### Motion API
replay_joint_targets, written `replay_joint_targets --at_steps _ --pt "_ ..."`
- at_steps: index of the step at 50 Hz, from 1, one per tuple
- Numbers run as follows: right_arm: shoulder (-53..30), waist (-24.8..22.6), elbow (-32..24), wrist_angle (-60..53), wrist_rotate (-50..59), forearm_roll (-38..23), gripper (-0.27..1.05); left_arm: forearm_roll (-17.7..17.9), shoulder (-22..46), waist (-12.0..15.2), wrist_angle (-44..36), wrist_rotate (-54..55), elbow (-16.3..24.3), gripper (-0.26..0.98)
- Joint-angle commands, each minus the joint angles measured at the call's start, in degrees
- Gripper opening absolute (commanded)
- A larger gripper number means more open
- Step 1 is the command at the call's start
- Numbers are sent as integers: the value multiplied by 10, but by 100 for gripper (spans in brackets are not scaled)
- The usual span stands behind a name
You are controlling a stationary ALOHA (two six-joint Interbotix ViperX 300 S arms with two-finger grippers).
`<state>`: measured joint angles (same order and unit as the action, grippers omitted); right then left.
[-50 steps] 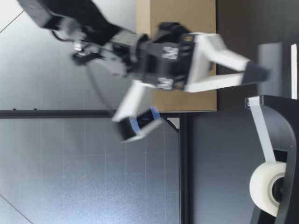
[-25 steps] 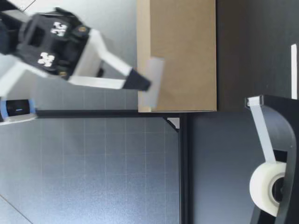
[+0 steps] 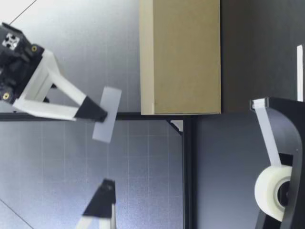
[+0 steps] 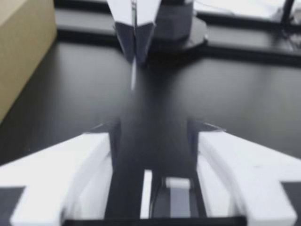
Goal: Cut a small piece of tape from the tape dispenser then place it on the cardboard box's edge.
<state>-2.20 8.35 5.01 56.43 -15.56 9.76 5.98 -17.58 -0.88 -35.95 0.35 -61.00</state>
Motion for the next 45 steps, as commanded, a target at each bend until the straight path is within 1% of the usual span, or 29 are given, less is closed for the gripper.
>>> replay_joint_targets --at_steps 1,8,21,28,34,38,45 --pt "2 -8 -25 -2 2 -2 -9 1 18 0 -39 -2 18 45" --pt "-8 -10 -32 0 2 -2 -9 1 41 -1 -60 -2 32 45" --pt "-21 -12 -40 4 1 -2 -9 1 71 -1 -62 -7 62 45" --pt "-24 -12 -42 4 1 -2 -9 1 87 0 -61 -7 73 44" --pt "-22 -12 -42 5 2 -2 -9 1 90 0 -60 -4 74 44" --pt "-21 -12 -42 6 2 -2 -9 1 89 0 -60 -1 72 42" --pt "-21 -12 -42 6 2 -2 -9 7 86 -1 -59 -1 69 32"
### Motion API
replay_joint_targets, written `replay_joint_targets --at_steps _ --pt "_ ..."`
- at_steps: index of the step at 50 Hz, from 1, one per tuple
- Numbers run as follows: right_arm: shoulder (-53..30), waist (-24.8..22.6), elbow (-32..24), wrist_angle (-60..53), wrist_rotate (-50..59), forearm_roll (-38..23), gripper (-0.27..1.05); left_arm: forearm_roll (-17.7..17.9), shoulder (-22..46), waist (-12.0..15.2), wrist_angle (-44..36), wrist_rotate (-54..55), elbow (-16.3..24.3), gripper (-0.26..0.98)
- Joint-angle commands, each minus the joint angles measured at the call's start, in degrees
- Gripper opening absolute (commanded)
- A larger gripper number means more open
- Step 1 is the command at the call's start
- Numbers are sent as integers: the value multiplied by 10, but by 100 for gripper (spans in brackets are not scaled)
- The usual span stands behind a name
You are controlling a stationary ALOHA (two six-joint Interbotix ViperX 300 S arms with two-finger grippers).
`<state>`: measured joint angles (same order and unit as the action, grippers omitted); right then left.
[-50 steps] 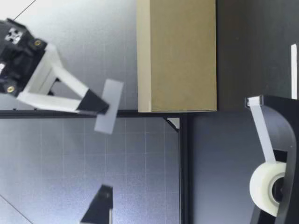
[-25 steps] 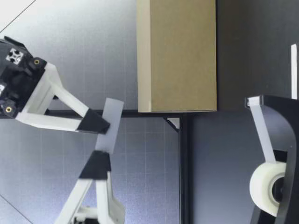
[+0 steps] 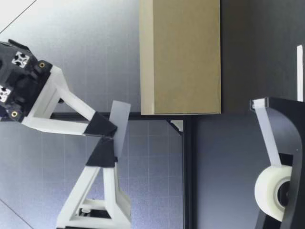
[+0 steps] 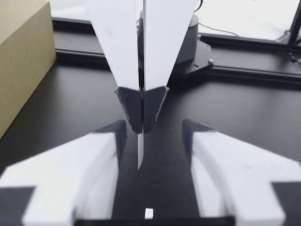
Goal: Cut a small piece of tape from the tape dispenser then place it on the cardboard box's edge.
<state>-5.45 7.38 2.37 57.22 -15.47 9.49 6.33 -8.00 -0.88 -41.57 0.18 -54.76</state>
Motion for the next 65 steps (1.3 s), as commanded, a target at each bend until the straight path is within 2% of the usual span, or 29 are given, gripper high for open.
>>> replay_joint_targets --at_steps 1,24,38,54,65 --pt "11 -3 -16 -2 1 1 -9 4 -10 -1 -3 1 5 30" --pt "12 -3 -15 1 3 1 -9 9 -11 -1 -2 0 1 -5" --pt "10 -3 -12 8 13 1 -2 10 -12 0 -2 -1 1 -6" --pt "7 3 -4 -3 35 -33 42 10 -12 0 -2 -3 1 -6" --pt "24 21 18 -16 56 -78 42 18 -4 5 -2 1 4 -6"
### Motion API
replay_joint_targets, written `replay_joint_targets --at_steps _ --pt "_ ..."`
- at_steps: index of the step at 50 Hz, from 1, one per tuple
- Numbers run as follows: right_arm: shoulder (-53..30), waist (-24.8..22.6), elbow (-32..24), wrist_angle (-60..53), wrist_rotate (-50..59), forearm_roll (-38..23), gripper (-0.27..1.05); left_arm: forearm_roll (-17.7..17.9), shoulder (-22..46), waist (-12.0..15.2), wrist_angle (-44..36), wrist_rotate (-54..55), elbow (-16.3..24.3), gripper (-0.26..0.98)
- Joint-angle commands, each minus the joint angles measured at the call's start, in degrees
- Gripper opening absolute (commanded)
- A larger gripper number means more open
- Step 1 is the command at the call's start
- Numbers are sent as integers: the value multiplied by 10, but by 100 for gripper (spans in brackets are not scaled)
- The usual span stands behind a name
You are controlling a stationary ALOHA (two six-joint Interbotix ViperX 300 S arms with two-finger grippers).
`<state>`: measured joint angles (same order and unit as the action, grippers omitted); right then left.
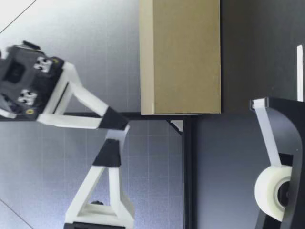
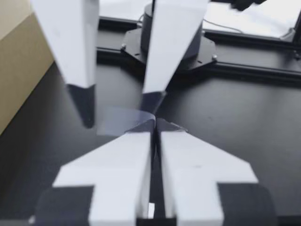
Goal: Cut a small piece of tape from the tape dispenser then place it on the cardboard box's edge.
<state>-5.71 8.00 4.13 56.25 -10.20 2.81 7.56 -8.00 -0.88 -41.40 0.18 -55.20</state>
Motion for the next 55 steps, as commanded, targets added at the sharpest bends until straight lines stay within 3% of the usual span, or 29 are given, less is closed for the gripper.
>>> replay_joint_targets --at_steps 1,15,20,31,38,47,55 --pt "29 18 5 -8 4 -15 42 11 -3 7 -4 1 9 -6" --pt "125 69 106 -121 34 -36 42 171 36 81 -30 14 33 -6" --pt "156 91 155 -186 47 -37 42 210 50 105 -39 47 54 -7" --pt "201 120 265 -373 57 -36 39 213 87 156 -40 191 95 -7" --pt "210 137 322 -512 70 -33 28 212 124 181 -40 286 108 -7" --pt "195 158 365 -648 81 -30 10 209 156 191 -40 337 125 -7" --pt "165 167 365 -688 80 -30 -2 208 168 192 -40 340 144 -7"
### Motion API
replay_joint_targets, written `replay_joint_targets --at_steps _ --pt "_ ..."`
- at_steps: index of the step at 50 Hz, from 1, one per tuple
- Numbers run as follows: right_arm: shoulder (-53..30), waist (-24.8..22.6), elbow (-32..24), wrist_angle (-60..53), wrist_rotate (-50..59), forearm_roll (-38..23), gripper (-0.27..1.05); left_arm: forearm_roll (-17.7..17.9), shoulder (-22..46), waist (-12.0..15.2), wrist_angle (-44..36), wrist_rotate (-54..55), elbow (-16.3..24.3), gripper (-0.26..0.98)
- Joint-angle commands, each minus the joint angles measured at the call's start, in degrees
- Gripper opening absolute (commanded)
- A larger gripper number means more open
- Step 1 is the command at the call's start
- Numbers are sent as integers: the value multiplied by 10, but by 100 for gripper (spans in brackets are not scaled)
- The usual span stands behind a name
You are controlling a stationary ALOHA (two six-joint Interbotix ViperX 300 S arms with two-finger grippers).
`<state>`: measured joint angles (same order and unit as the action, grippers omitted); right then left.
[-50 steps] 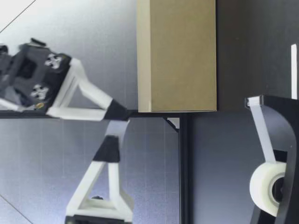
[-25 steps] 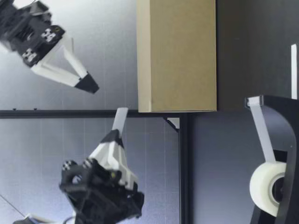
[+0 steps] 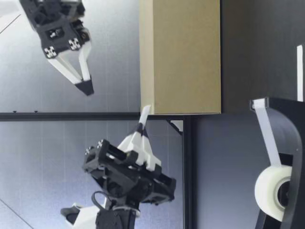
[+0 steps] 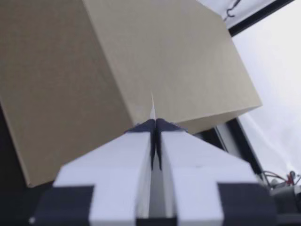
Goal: Cut a small piece of tape from the tape dispenser then place it on the cardboard box's edge.
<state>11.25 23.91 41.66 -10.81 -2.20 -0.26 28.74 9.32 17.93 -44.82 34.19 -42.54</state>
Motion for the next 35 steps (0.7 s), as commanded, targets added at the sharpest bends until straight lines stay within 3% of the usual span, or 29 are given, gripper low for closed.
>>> replay_joint_targets --at_steps 1,9,35 --pt "-9 9 -11 -18 0 1 -3 -4 -4 4 -5 0 19 -7" --pt "-37 16 -24 -19 -4 1 -9 -3 3 7 -4 1 29 -7" --pt "-118 39 -60 -15 -5 0 -10 -3 22 15 2 4 31 -7"
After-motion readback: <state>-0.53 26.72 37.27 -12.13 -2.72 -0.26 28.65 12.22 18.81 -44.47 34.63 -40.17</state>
